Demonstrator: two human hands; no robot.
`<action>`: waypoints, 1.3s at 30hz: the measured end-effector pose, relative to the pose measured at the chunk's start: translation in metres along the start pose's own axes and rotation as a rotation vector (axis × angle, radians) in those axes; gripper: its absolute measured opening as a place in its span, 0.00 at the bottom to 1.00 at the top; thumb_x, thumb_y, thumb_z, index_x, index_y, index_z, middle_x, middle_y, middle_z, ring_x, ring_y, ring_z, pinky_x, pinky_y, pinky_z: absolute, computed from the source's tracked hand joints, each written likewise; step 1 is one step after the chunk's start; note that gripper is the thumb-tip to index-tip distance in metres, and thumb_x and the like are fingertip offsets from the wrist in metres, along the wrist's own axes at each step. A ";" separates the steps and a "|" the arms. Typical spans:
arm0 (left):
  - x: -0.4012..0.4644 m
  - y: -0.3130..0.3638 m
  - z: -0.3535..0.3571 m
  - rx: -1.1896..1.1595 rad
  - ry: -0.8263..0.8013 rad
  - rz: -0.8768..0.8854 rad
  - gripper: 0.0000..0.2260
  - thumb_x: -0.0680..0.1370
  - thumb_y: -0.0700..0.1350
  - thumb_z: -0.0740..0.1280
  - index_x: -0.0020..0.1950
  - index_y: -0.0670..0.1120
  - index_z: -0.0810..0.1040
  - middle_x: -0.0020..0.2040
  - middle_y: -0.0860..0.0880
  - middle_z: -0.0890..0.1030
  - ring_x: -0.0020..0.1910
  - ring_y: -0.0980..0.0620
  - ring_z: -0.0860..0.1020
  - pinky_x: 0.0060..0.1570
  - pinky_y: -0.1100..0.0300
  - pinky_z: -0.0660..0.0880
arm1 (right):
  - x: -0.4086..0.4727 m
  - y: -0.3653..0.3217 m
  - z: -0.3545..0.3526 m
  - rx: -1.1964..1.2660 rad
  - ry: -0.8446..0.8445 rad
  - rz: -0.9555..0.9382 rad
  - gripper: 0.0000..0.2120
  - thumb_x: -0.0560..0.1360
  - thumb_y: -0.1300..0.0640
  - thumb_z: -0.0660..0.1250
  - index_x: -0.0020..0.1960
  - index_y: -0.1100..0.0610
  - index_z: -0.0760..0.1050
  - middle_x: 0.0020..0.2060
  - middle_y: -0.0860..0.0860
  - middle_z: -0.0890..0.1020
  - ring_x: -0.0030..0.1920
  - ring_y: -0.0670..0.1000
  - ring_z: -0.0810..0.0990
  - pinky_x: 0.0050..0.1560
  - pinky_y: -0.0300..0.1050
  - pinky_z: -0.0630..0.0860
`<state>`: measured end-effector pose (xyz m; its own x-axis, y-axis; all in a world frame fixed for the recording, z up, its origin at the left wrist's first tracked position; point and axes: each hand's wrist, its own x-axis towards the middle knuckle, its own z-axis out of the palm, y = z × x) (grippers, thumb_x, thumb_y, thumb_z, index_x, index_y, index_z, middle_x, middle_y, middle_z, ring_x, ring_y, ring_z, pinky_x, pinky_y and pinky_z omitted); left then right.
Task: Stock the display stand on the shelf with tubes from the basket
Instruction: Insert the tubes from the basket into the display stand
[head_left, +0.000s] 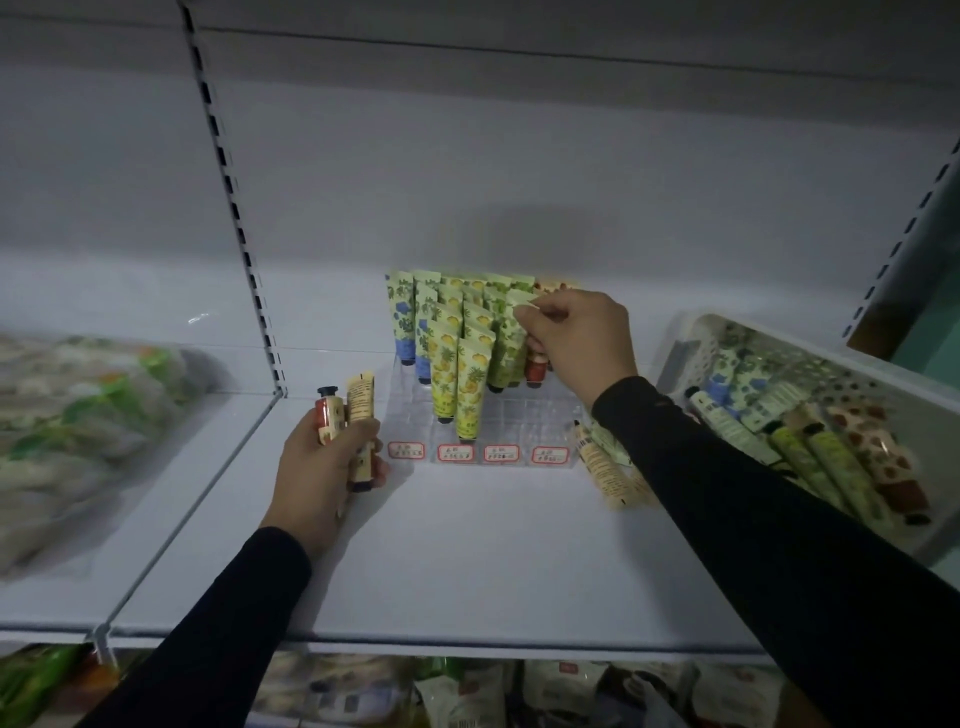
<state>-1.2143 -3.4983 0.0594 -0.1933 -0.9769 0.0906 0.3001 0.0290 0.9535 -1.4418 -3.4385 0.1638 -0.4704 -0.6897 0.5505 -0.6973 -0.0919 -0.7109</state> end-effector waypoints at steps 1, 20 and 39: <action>0.000 0.000 0.000 -0.001 0.001 0.000 0.02 0.78 0.36 0.67 0.48 0.43 0.76 0.35 0.43 0.77 0.29 0.45 0.75 0.30 0.56 0.75 | 0.000 -0.001 0.001 -0.019 -0.003 -0.017 0.10 0.75 0.53 0.70 0.44 0.60 0.84 0.33 0.52 0.83 0.34 0.49 0.80 0.40 0.36 0.76; -0.001 0.001 -0.001 0.001 -0.018 -0.009 0.02 0.78 0.37 0.66 0.49 0.42 0.75 0.35 0.42 0.77 0.29 0.45 0.75 0.29 0.55 0.75 | 0.002 -0.001 0.012 -0.232 -0.017 -0.127 0.10 0.77 0.54 0.68 0.47 0.60 0.83 0.40 0.52 0.85 0.41 0.48 0.81 0.42 0.32 0.70; -0.005 0.003 0.002 0.014 -0.024 0.008 0.02 0.79 0.36 0.65 0.49 0.43 0.75 0.35 0.42 0.78 0.28 0.46 0.76 0.28 0.57 0.76 | 0.007 -0.001 0.016 -0.296 -0.049 -0.144 0.11 0.77 0.55 0.66 0.42 0.61 0.80 0.36 0.53 0.82 0.38 0.51 0.79 0.44 0.43 0.75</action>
<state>-1.2141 -3.4931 0.0625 -0.2132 -0.9713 0.1052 0.2891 0.0402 0.9565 -1.4350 -3.4546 0.1613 -0.3340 -0.7189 0.6096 -0.8852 0.0171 -0.4649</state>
